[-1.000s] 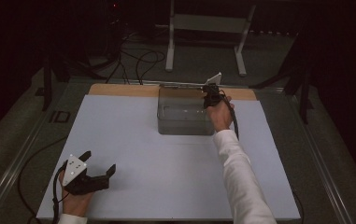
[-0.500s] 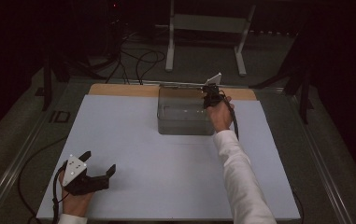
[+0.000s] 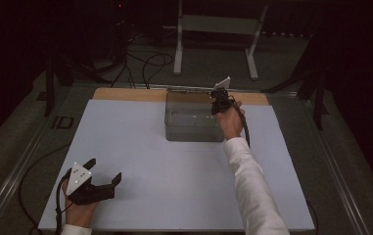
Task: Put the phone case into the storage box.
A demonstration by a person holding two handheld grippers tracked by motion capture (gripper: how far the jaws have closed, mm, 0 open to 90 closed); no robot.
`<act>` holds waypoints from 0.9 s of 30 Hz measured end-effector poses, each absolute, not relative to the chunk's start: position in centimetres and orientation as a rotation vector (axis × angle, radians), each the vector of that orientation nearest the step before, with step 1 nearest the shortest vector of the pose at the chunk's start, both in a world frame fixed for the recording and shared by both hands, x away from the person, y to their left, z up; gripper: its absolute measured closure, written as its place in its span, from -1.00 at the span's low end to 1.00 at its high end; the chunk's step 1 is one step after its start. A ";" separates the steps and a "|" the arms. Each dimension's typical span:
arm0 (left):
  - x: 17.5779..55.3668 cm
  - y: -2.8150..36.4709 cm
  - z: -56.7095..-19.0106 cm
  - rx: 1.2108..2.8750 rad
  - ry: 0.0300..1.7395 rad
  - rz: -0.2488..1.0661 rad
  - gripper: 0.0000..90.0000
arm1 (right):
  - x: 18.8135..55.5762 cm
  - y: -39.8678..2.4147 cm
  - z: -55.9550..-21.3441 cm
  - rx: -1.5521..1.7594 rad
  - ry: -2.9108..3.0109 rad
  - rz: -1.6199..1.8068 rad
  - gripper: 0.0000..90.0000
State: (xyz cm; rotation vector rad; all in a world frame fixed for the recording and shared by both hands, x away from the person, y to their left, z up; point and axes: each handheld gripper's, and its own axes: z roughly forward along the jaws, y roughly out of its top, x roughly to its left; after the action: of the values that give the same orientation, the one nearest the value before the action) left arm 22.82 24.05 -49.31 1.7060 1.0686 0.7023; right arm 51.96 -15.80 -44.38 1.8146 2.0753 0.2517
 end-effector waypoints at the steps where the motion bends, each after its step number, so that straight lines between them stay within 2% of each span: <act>1: 22.8 24.0 -49.3 1.706 1.069 0.702 -1.00 | 51.9 -15.8 -44.3 1.807 2.079 0.254 0.58; 7: 22.8 24.0 -49.3 1.707 1.067 0.699 -1.00 | 51.5 -15.4 -44.0 1.734 2.100 0.253 0.44; 8: 22.8 23.9 -49.3 1.709 1.065 0.700 -1.00 | 51.4 -15.3 -43.8 1.687 2.115 0.263 0.36; 11: 22.8 23.9 -49.3 1.711 1.064 0.701 -1.00 | 51.3 -15.2 -43.5 1.670 2.115 0.273 0.29; 12: 22.8 23.9 -49.3 1.710 1.065 0.700 -1.00 | 51.1 -15.1 -43.3 1.643 2.116 0.283 0.18; 16: 22.8 23.9 -49.3 1.711 1.064 0.700 -1.00 | 50.9 -15.2 -43.0 1.627 2.119 0.297 0.15; 21: 22.8 23.8 -49.4 1.712 1.063 0.700 -1.00 | 50.6 -15.3 -42.5 1.591 2.132 0.334 0.03; 23: 22.8 23.9 -49.4 1.709 1.064 0.700 -1.00 | 50.4 -15.3 -42.3 1.558 2.129 0.348 -0.11; 27: 22.8 23.8 -49.4 1.712 1.064 0.700 -1.00 | 49.9 -15.5 -42.0 1.538 2.118 0.389 -0.24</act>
State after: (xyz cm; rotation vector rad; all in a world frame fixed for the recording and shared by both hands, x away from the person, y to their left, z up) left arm 22.83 23.84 -49.37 1.7119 1.0641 0.6996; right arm 49.92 -15.47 -41.96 1.5384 2.1183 0.3885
